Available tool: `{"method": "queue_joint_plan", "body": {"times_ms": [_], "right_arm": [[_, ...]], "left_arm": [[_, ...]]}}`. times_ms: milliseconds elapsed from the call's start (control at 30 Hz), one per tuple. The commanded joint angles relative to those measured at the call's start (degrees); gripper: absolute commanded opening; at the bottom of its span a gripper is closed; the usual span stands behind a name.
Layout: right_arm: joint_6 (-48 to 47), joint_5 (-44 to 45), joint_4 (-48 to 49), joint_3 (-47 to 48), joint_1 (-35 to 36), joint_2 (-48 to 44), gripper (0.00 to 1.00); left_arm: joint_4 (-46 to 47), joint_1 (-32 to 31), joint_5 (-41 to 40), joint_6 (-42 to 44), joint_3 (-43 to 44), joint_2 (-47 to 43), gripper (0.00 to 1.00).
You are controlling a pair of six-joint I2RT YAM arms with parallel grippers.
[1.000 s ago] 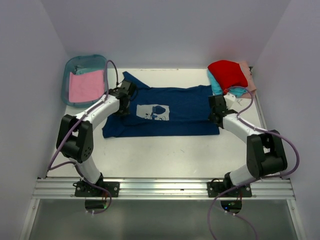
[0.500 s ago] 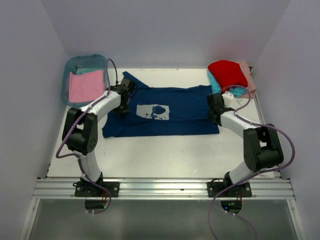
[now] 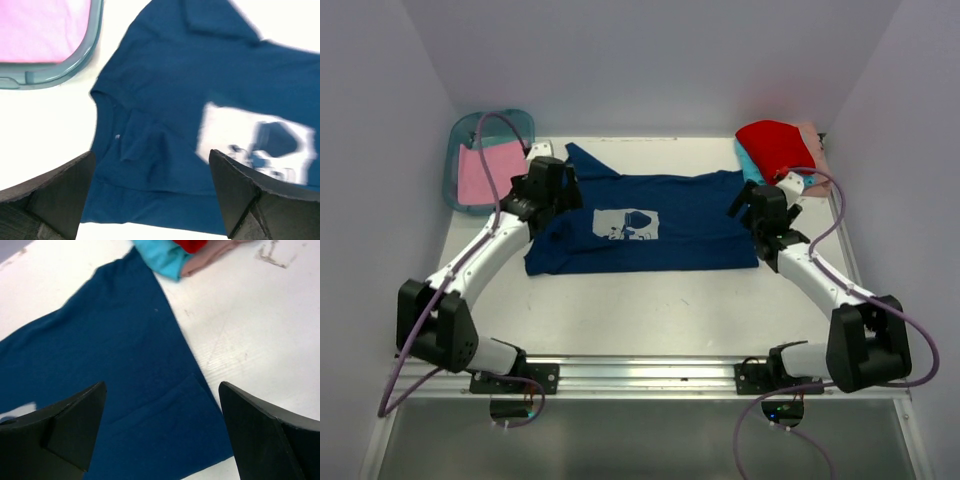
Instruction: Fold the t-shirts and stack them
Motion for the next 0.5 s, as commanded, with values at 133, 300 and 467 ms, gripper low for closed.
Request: {"method": "queue_joint_plan", "body": {"times_ms": [133,300,467], "right_arm": [[-4.9,-16.5,-2.6,1.7,1.3,1.8,0.93],[-3.5,-26.7,-0.4,-0.5,2.6,10.4,0.00],[-2.2,-26.5,0.5,-2.2,5.0,14.7,0.00]], "left_arm": [[12.0,0.2,15.3,-7.0,-19.6,-12.4,0.49],[18.9,0.1,19.5,-11.4,-27.9,-12.3,0.00],[20.7,-0.1,19.5,-12.1,-29.5,-10.5,0.00]]}}
